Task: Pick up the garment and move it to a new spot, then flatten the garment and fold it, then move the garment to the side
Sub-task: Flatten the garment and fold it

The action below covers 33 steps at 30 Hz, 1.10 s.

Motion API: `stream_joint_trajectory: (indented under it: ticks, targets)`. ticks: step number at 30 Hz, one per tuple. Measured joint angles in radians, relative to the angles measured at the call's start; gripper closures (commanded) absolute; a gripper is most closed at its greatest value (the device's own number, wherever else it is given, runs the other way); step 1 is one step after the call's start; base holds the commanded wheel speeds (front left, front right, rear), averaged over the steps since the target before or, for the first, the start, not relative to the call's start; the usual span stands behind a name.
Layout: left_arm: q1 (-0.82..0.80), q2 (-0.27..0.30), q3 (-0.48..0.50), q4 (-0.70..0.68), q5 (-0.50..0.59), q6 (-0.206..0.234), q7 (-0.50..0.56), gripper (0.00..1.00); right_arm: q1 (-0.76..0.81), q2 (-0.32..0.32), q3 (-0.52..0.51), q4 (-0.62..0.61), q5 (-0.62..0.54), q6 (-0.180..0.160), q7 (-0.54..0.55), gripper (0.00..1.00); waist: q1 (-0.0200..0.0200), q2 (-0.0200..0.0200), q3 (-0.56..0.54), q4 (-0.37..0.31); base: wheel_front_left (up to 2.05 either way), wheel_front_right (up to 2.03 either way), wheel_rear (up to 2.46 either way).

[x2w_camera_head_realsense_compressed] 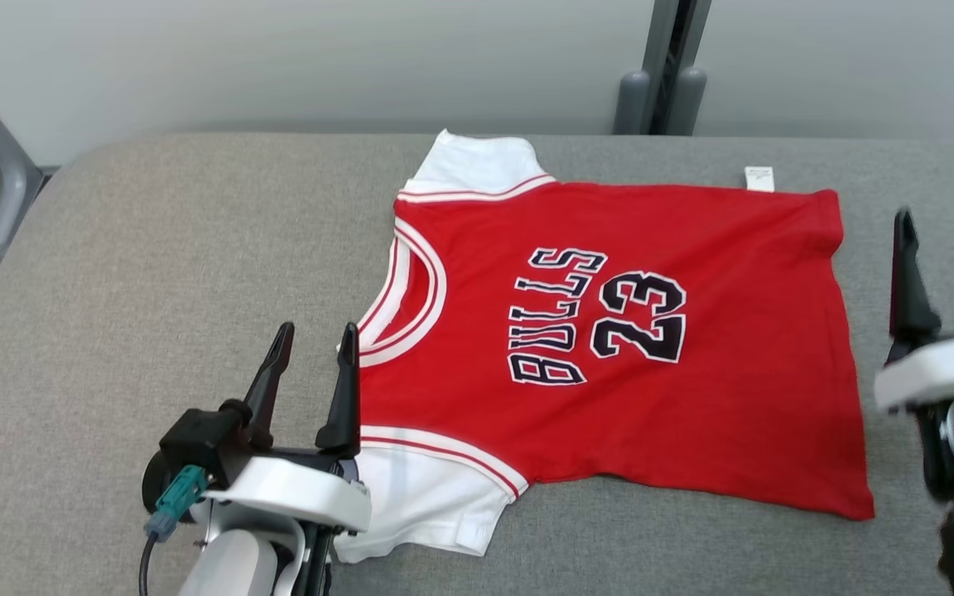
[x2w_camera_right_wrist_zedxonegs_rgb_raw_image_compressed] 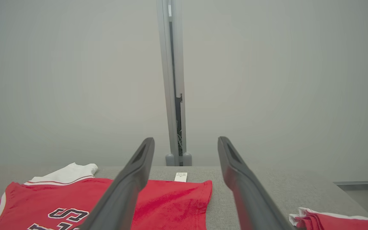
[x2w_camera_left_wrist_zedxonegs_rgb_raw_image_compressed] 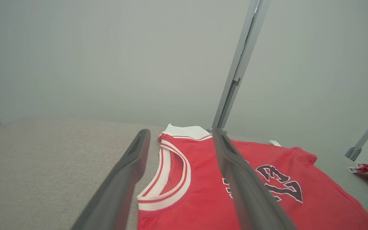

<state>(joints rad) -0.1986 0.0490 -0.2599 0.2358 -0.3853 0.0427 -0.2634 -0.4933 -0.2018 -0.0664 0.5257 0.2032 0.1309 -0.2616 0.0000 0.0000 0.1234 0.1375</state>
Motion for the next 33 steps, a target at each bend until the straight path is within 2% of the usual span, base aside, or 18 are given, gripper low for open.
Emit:
stream_joint_trajectory:
  ticks: [6, 12, 22, 33]
  targets:
    - [0.062, 0.0, 0.022, 0.026, 0.005, 0.001, 0.0, 0.0, 0.243, 0.1, -0.053, -0.246, -0.003, 0.0, 0.0, 0.0, 0.0, 0.0, -0.046, -0.013, 0.0, 0.0, 0.0]
    - [0.093, 0.0, -0.006, 0.092, -0.01, -0.003, 0.008, 0.0, 0.337, 0.135, -0.081, -0.351, 0.0, 0.0, 0.015, 0.0, 0.0, 0.0, -0.044, -0.006, 0.0, 0.0, 0.0]
    - [0.157, 0.006, -0.07, 0.189, -0.026, 0.002, 0.149, 0.0, 0.365, 0.149, -0.091, -0.389, -0.014, 0.0, 0.041, 0.0, 0.0, 0.0, -0.056, 0.016, 0.0, 0.0, 0.0]
    - [0.263, 0.015, -0.077, 0.104, -0.088, 0.02, 0.299, 0.0, 0.39, 0.152, -0.091, -0.37, -0.004, 0.0, 0.035, 0.0, 0.0, 0.0, -0.09, 0.03, 0.0, 0.0, 0.0]
